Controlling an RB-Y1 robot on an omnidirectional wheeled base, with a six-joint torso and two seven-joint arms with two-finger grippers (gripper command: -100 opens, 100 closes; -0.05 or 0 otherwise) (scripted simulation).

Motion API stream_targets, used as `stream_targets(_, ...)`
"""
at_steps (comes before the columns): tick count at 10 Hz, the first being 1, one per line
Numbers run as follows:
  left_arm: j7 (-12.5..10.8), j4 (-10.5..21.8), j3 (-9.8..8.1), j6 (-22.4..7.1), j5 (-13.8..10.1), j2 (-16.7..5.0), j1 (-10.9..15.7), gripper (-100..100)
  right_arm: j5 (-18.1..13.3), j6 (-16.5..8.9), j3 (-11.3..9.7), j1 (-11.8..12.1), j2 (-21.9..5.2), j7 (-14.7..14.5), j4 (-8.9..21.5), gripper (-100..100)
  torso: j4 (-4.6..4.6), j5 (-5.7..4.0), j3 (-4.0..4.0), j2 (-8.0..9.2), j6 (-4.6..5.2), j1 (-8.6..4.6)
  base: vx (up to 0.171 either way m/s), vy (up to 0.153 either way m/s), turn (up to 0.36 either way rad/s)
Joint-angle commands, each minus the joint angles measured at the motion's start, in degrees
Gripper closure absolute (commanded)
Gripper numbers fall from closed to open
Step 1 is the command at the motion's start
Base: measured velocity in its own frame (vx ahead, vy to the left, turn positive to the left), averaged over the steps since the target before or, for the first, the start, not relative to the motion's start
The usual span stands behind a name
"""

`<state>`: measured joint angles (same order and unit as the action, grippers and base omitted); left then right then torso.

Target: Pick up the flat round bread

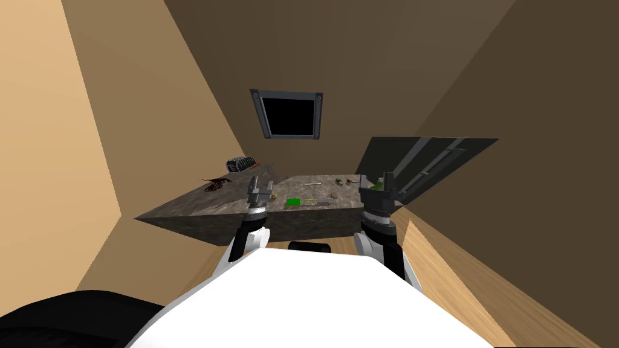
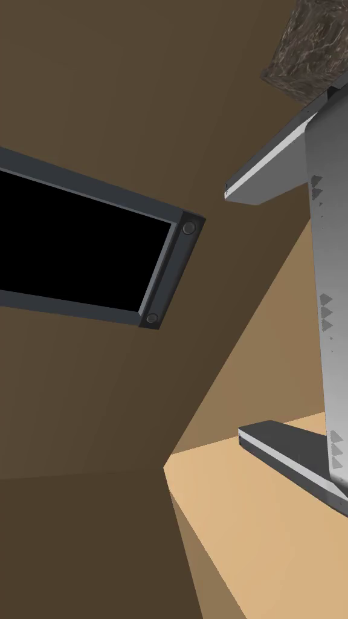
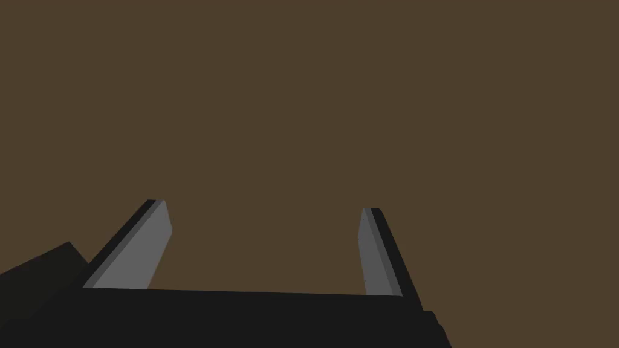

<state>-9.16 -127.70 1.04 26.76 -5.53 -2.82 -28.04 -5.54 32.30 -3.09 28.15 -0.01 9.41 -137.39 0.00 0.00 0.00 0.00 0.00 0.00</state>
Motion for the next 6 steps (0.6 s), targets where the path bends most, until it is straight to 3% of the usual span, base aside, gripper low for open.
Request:
stream_targets(1, 0.0, 0.0, 0.00, 0.0, 0.0, 0.0, 0.0, 0, -0.2, 0.1, -0.2, -0.2, -2.0, 0.1, 0.7, -100, 0.00, 0.00, 0.00, 0.00, 0.00, 0.00, -0.026, 0.002, 0.023)
stream_targets(6, 0.0, 0.0, 0.00, 0.0, 0.0, 0.0, 0.0, 0, -1.7, 0.6, -1.5, -0.9, -9.8, 0.5, 4.9, -100, 0.09, 0.01, 0.23, 0.40, -0.01, 0.05, -0.086, 0.011, 0.053)
